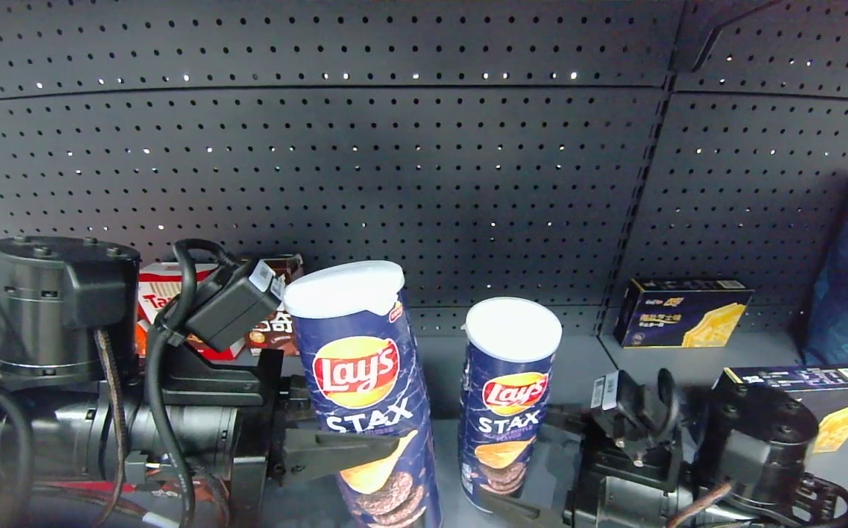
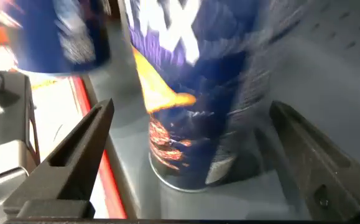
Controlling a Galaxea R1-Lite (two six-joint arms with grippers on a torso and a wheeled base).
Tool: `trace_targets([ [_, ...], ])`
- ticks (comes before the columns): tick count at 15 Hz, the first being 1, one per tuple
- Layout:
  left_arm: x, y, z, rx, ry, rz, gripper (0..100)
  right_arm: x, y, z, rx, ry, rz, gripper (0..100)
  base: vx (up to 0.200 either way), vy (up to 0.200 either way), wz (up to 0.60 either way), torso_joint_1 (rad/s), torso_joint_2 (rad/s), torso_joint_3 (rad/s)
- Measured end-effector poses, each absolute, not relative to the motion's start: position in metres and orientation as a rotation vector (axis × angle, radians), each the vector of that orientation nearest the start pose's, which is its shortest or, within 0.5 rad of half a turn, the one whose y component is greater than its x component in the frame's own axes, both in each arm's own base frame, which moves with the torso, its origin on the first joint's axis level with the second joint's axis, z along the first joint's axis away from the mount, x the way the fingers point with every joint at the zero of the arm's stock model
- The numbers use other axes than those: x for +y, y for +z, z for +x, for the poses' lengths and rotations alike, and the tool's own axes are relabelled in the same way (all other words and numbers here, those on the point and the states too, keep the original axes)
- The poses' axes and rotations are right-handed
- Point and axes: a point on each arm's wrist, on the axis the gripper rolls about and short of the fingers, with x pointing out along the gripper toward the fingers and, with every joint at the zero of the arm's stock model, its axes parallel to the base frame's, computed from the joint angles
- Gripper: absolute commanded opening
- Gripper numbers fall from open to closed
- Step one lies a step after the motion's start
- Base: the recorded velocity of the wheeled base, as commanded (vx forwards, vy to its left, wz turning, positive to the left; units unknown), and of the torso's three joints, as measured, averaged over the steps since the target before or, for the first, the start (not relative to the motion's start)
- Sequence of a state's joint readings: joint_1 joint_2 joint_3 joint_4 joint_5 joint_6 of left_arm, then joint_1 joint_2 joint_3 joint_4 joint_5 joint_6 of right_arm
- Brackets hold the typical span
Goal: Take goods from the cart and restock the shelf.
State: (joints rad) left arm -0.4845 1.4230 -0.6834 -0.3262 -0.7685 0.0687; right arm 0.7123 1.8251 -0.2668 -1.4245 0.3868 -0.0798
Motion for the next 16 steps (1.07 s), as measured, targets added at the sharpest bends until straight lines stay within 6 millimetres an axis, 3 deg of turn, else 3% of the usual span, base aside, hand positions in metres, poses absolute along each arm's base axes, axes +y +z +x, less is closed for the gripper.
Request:
trace_targets([
  [5, -0.118, 0.196, 0.191, 0.396, -1.248, -0.005, 0, 0.124, 0.148, 0.146, 0.066, 1.017, -0.089, 100, 0.0, 0.0, 0.0, 0.0, 0.0, 0.0],
  [9, -0.117, 0.197, 0.194, 0.391, -1.237, -0.013, 0, 0.08, 0.181, 0.121, 0.043, 0.783, -0.074, 100, 0.0, 0.0, 0.0, 0.0, 0.0, 0.0],
  [12, -0.114, 0.197, 0.198, 0.388, -1.215, -0.017, 0, 0.051, 0.185, 0.103, -0.03, 0.637, -0.059, 100, 0.0, 0.0, 0.0, 0.0, 0.0, 0.0],
  [16, -0.114, 0.197, 0.201, 0.389, -1.194, -0.015, 0, 0.02, 0.172, 0.078, -0.077, 0.403, -0.056, 100, 0.0, 0.0, 0.0, 0.0, 0.0, 0.0],
])
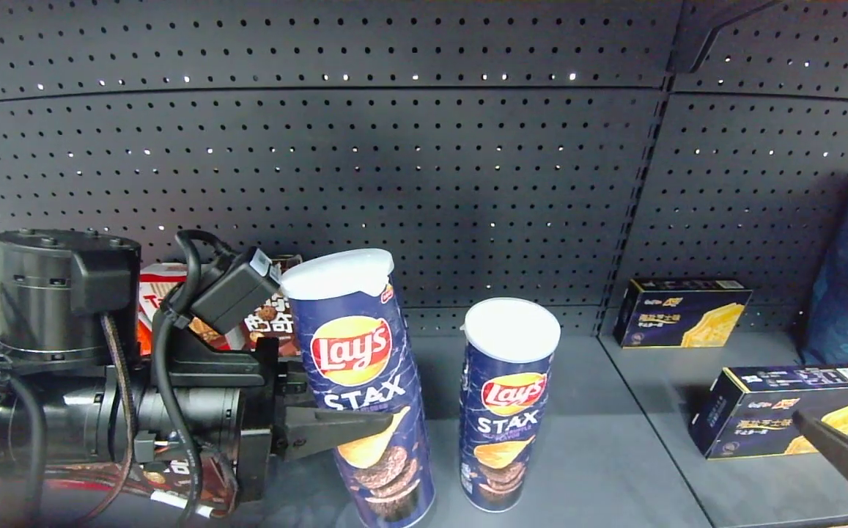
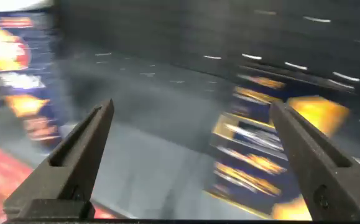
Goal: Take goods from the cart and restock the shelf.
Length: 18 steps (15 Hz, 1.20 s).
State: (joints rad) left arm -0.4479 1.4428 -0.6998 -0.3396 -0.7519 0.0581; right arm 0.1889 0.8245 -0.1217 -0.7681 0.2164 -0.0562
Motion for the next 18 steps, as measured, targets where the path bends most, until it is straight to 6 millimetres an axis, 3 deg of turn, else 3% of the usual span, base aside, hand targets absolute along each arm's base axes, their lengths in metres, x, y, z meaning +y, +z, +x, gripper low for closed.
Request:
trace_targets([
  [5, -0.115, 0.202, 0.203, 0.371, -1.196, -0.01, 0, 0.006, 0.138, 0.03, -0.065, 0.261, -0.014, 100, 0.0, 0.0, 0.0, 0.0, 0.0, 0.0],
  [8, -0.115, 0.202, 0.203, 0.367, -1.197, -0.009, 0, 0.004, 0.103, -0.002, 0.017, 0.207, -0.012, 100, 0.0, 0.0, 0.0, 0.0, 0.0, 0.0],
  [9, -0.115, 0.203, 0.203, 0.366, -1.198, -0.008, 0, 0.002, 0.09, -0.009, 0.051, 0.099, -0.024, 100, 0.0, 0.0, 0.0, 0.0, 0.0, 0.0],
  [11, -0.115, 0.203, 0.203, 0.364, -1.199, -0.006, 0, -0.001, 0.085, -0.017, -0.003, -0.025, -0.014, 100, 0.0, 0.0, 0.0, 0.0, 0.0, 0.0],
  [14, -0.115, 0.203, 0.203, 0.364, -1.197, -0.006, 0, -0.001, 0.083, -0.022, -0.054, -0.033, 0.016, 100, 0.0, 0.0, 0.0, 0.0, 0.0, 0.0],
  [18, -0.115, 0.211, 0.203, 0.329, -1.157, 0.009, 0, -0.001, 0.083, -0.023, -0.076, -0.037, 0.25, 100, 0.0, 0.0, 0.0, 0.0, 0.0, 0.0],
])
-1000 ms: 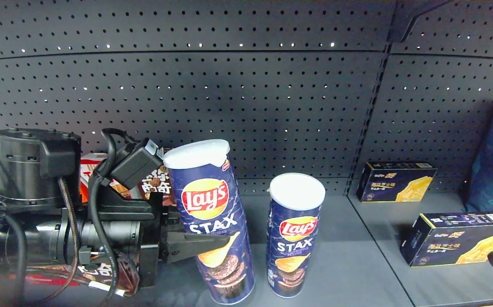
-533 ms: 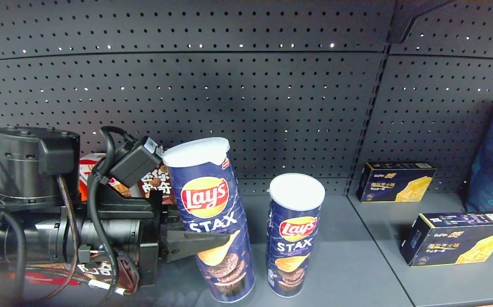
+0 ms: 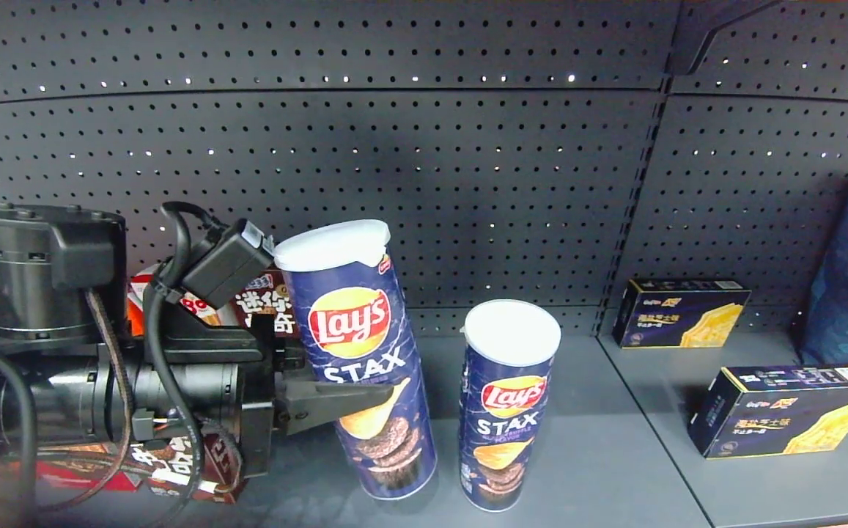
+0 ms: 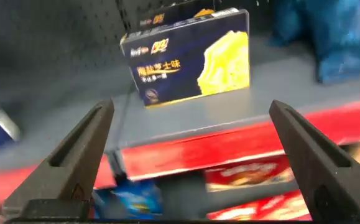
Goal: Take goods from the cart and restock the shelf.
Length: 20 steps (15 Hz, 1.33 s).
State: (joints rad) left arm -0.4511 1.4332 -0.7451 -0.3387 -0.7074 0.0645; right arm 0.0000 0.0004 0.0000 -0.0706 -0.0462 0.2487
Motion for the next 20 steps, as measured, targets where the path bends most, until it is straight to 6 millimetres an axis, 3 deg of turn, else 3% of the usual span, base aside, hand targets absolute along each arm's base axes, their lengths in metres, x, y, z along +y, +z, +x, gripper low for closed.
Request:
trace_targets([
  [7, -0.111, 0.231, 0.203, 0.249, -1.056, 0.04, 0, -0.006, 0.083, -0.024, -0.143, -0.238, 0.543, 100, 0.0, 0.0, 0.0, 0.0, 0.0, 0.0],
  [14, -0.104, 0.239, 0.226, 0.213, -1.002, 0.034, 0, -0.014, 0.083, -0.028, -0.379, -0.572, 0.941, 100, 0.0, 0.0, 0.0, 0.0, 0.0, 0.0],
  [15, -0.103, 0.238, 0.228, 0.213, -0.996, 0.034, 0, -0.015, 0.083, -0.029, -0.444, -0.592, 1.06, 100, 0.0, 0.0, 0.0, 0.0, 0.0, 0.0],
  [18, -0.105, 0.235, 0.227, 0.227, -1.001, 0.034, 0, -0.016, 0.083, -0.03, -0.748, -0.509, 1.689, 100, 0.0, 0.0, 0.0, 0.0, 0.0, 0.0],
  [20, -0.107, 0.235, 0.226, 0.231, -1.002, 0.036, 0, -0.016, 0.083, -0.03, -0.856, -0.457, 1.883, 100, 0.0, 0.0, 0.0, 0.0, 0.0, 0.0],
])
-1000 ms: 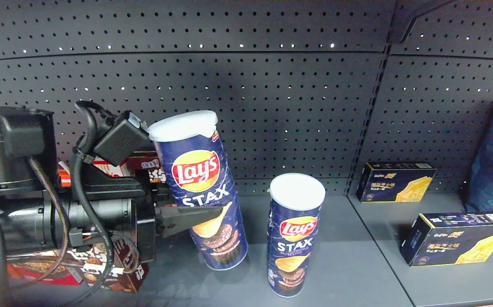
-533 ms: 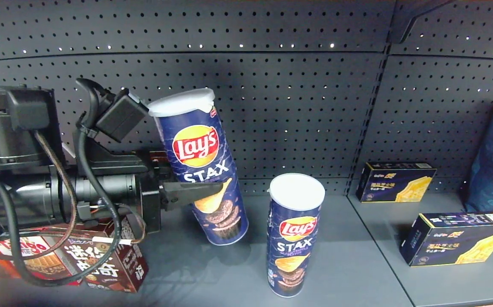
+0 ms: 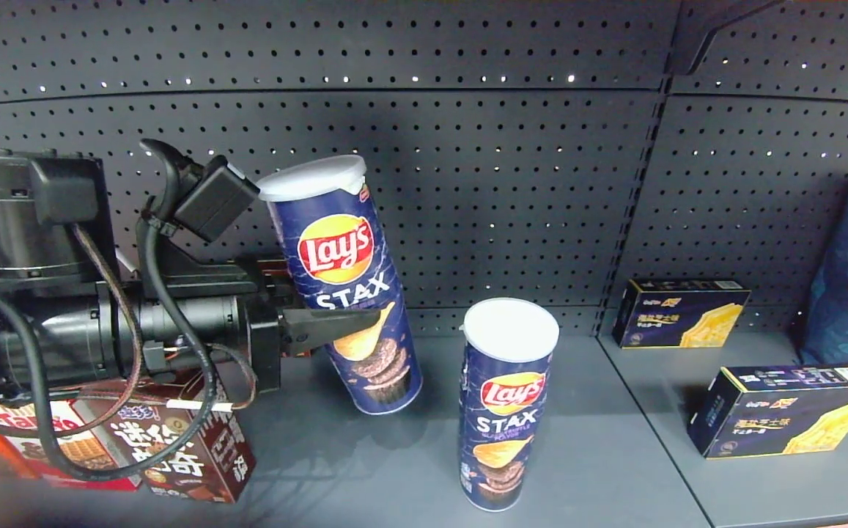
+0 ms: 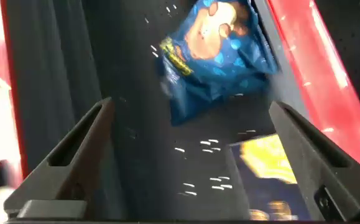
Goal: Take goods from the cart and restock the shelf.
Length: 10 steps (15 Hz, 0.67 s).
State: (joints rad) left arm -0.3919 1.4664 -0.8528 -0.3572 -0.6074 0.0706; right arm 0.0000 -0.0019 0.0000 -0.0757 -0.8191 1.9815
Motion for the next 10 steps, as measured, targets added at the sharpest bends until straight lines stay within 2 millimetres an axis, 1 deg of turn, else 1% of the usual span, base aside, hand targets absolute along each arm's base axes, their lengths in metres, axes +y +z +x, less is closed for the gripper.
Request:
trace_targets([
  [1, -0.108, 0.234, 0.227, 0.232, -0.999, 0.036, 0, -0.017, 0.083, -0.031, -0.865, -0.467, 1.874, 100, 0.0, 0.0, 0.0, 0.0, 0.0, 0.0],
  [2, -0.108, 0.234, 0.227, 0.233, -0.998, 0.036, 0, -0.017, 0.083, -0.031, -0.866, -0.471, 1.869, 0, 0.0, 0.0, 0.0, 0.0, 0.0, 0.0],
  [4, -0.108, 0.233, 0.227, 0.237, -0.998, 0.036, 0, -0.017, 0.083, -0.031, -0.857, -0.484, 1.839, 0, 0.0, 0.0, 0.0, 0.0, 0.0, 0.0],
  [5, -0.108, 0.232, 0.227, 0.239, -0.999, 0.036, 0, -0.017, 0.083, -0.031, -0.822, -0.504, 1.775, 0, 0.0, 0.0, 0.0, 0.0, 0.0, 0.0],
  [9, -0.107, 0.226, 0.225, 0.259, -1.004, 0.034, 0, -0.015, 0.083, -0.029, -0.583, -0.56, 1.371, 0, 0.0, 0.0, 0.0, 0.0, 0.0, 0.0],
  [10, -0.107, 0.224, 0.224, 0.264, -1.005, 0.033, 0, -0.015, 0.083, -0.029, -0.528, -0.581, 1.226, 0, 0.0, 0.0, 0.0, 0.0, 0.0, 0.0],
])
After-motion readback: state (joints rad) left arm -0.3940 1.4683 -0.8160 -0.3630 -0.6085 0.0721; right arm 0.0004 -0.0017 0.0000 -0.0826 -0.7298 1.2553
